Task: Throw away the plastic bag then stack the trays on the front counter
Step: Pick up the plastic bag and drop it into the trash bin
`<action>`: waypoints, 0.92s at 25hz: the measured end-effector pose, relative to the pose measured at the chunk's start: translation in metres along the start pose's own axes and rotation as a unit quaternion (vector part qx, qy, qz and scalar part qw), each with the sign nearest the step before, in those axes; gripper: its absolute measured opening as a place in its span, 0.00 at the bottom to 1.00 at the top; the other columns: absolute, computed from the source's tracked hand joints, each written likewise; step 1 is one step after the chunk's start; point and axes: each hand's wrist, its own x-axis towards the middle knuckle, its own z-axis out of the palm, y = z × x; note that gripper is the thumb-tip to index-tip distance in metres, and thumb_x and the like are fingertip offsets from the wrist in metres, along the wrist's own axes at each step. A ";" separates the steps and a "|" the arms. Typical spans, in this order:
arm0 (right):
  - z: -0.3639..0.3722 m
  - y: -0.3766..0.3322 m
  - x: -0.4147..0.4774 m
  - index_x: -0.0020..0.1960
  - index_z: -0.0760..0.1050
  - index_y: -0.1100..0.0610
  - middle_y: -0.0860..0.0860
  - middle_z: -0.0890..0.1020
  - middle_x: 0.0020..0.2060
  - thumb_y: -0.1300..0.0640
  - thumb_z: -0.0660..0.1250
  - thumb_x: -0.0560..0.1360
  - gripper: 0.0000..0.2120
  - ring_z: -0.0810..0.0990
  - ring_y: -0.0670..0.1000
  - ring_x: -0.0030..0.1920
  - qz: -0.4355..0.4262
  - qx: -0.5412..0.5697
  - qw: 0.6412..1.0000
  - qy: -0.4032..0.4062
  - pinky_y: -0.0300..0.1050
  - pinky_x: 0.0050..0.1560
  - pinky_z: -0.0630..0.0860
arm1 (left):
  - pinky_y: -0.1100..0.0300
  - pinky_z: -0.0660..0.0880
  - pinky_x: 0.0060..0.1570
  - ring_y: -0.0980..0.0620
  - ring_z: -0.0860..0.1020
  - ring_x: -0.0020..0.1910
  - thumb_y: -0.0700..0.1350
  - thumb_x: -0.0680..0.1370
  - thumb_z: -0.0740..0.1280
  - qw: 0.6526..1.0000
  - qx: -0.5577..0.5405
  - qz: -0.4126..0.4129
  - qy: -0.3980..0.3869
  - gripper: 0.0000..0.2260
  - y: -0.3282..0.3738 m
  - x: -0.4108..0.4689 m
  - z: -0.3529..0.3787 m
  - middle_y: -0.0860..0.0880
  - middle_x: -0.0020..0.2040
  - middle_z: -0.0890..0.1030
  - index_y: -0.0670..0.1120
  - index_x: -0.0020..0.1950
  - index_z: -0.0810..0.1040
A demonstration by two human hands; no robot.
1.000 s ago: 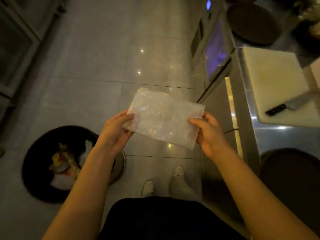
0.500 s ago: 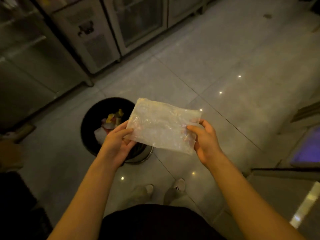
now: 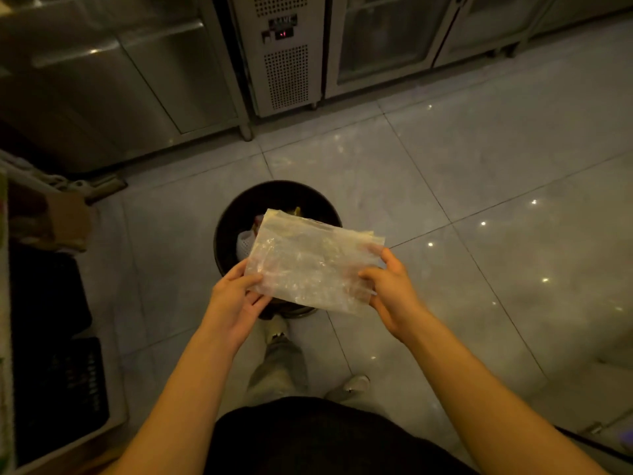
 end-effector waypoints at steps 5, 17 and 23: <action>0.063 -0.009 0.038 0.61 0.72 0.48 0.56 0.79 0.59 0.70 0.59 0.77 0.21 0.80 0.59 0.57 0.022 -0.045 0.998 0.031 0.57 0.53 0.81 | 0.51 0.78 0.50 0.44 0.80 0.57 0.31 0.79 0.60 1.000 -0.011 -0.018 0.006 0.17 0.043 0.048 -0.030 0.43 0.59 0.80 0.44 0.65 0.74; 0.131 0.011 0.108 0.67 0.70 0.53 0.55 0.77 0.59 0.71 0.59 0.77 0.23 0.77 0.59 0.58 0.089 -0.110 0.986 0.088 0.58 0.55 0.79 | 0.56 0.80 0.43 0.44 0.81 0.55 0.31 0.73 0.69 0.988 0.116 0.090 0.048 0.17 0.065 0.099 -0.052 0.45 0.55 0.81 0.45 0.59 0.77; 0.127 -0.003 0.124 0.64 0.72 0.60 0.60 0.78 0.59 0.78 0.56 0.75 0.23 0.80 0.61 0.53 0.140 0.119 0.983 -0.012 0.56 0.46 0.83 | 0.53 0.83 0.47 0.45 0.83 0.52 0.32 0.75 0.68 0.995 -0.090 0.029 0.031 0.22 0.065 0.101 -0.038 0.42 0.56 0.82 0.46 0.67 0.70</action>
